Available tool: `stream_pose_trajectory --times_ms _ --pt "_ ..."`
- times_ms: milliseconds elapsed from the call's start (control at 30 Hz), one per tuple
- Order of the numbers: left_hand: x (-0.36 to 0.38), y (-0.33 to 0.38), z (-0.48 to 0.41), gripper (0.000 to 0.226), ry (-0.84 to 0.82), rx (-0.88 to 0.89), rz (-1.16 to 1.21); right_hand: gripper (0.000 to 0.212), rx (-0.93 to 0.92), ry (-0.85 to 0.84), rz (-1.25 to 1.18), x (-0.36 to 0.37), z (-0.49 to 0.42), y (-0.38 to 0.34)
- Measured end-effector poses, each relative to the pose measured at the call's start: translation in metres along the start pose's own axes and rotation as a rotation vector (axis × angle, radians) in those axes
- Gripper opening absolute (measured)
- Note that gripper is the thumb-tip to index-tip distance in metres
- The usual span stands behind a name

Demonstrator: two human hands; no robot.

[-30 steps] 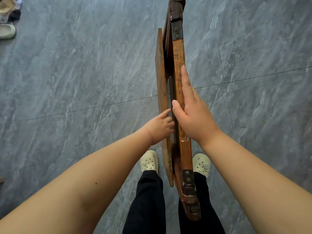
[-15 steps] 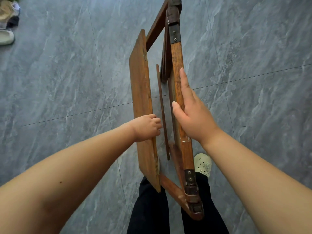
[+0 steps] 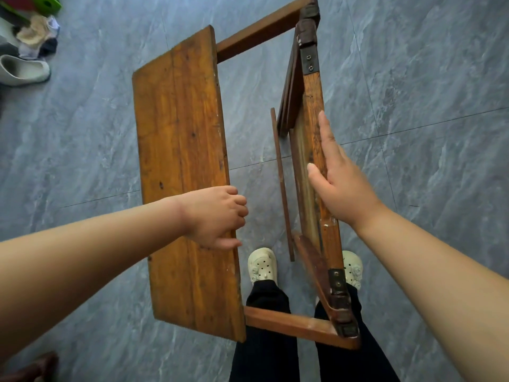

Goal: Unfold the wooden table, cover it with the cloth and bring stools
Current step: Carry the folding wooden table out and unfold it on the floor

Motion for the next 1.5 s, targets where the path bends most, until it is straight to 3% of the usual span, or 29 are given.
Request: stream_pose_trajectory --times_ms 133,367,467,567,633,733,833,1000,1133,1267,1367,1400,1500 --pt "-0.013 0.001 0.014 0.056 0.186 -0.036 0.002 0.074 0.009 0.019 0.035 -0.005 0.001 0.004" --pt "-0.031 0.006 0.013 0.053 0.310 -0.066 -0.007 0.071 0.037 0.069 0.079 -0.014 0.005 0.004" --pt "-0.028 0.007 0.013 0.054 0.316 -0.078 -0.021 0.069 0.092 0.109 -0.026 -0.015 0.006 0.014" --pt "-0.024 0.005 0.017 0.053 0.308 -0.078 -0.016 0.049 0.143 0.161 -0.253 -0.021 0.012 0.044" --pt "-0.021 0.005 0.021 0.052 0.312 -0.089 -0.024 0.032 0.113 0.170 -0.158 -0.026 0.016 0.064" --pt "-0.017 0.002 0.025 0.051 0.330 -0.111 -0.035 0.035 0.028 -0.124 0.252 -0.007 0.025 0.100" --pt "-0.008 0.004 0.030 0.051 0.343 -0.115 -0.037 0.048 -0.130 -0.425 0.479 0.025 0.028 0.121" --pt "-0.008 0.003 0.028 0.053 0.347 -0.093 -0.027 0.048 -0.387 -0.526 0.627 0.047 0.001 0.109" --pt "-0.006 0.003 0.024 0.055 0.366 -0.087 -0.023 0.041 -0.561 -0.661 0.917 0.061 -0.009 0.129" --pt "-0.005 0.003 0.023 0.055 0.372 -0.083 -0.034 0.019 -0.504 -0.753 0.982 0.060 -0.017 0.132" --pt "-0.006 0.003 0.024 0.056 0.381 -0.097 -0.035 0.045 -0.348 -0.805 0.903 0.059 -0.026 0.126" --pt "-0.007 0.004 0.025 0.056 0.382 -0.103 -0.037 0.044 -0.351 -0.818 0.873 0.059 -0.027 0.123" --pt "-0.007 0.003 0.026 0.057 0.380 -0.114 -0.040 0.018 -0.438 -0.854 0.863 0.058 -0.026 0.113"
Point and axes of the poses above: each hand's wrist, its own z-axis away from the middle knuckle, its own x-axis out of the palm, y = z × x, the point moved 5 cm from there along -z, towards the middle knuckle, and after that the axes turned 11 degrees about -z, right-handed, at the moved point
